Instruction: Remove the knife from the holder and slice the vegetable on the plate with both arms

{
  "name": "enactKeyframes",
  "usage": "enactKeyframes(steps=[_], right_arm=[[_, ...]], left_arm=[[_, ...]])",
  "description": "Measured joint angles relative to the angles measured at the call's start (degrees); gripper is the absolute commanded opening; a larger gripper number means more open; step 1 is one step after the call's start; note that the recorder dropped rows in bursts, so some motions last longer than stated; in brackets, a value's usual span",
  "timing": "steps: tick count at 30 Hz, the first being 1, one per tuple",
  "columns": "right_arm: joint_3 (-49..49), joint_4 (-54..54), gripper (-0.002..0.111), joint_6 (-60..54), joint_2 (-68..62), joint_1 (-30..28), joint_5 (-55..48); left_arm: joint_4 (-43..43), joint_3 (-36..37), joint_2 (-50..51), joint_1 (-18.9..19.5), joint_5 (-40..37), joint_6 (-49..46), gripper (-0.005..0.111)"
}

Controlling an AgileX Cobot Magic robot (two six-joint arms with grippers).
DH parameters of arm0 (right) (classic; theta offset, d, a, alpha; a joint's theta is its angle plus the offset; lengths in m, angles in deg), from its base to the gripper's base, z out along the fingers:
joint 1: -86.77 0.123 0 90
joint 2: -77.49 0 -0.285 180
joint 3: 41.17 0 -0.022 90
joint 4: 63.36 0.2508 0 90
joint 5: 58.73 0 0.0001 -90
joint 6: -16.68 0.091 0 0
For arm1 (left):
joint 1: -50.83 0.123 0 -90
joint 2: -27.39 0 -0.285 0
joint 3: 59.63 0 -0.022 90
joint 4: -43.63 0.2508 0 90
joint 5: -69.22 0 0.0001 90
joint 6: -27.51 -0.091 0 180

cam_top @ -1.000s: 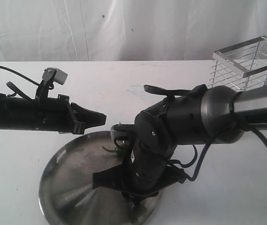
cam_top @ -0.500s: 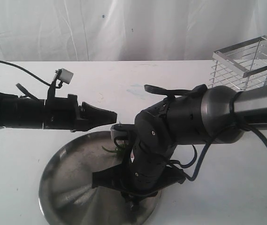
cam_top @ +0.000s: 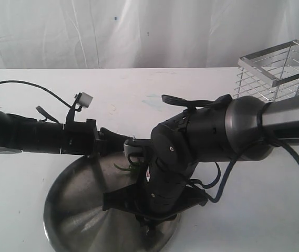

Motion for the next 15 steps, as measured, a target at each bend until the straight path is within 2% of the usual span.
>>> enactKeyframes(steps=[12, 15], right_arm=[[0.0, 0.0, 0.0, 0.0, 0.0, 0.0, 0.0], [0.0, 0.0, 0.0, 0.0, 0.0, 0.0, 0.0]], left_arm=[[0.0, -3.84, 1.9, -0.1, 0.1, 2.28, 0.0], [0.0, -3.98, 2.89, -0.48, 2.84, 2.34, 0.0]])
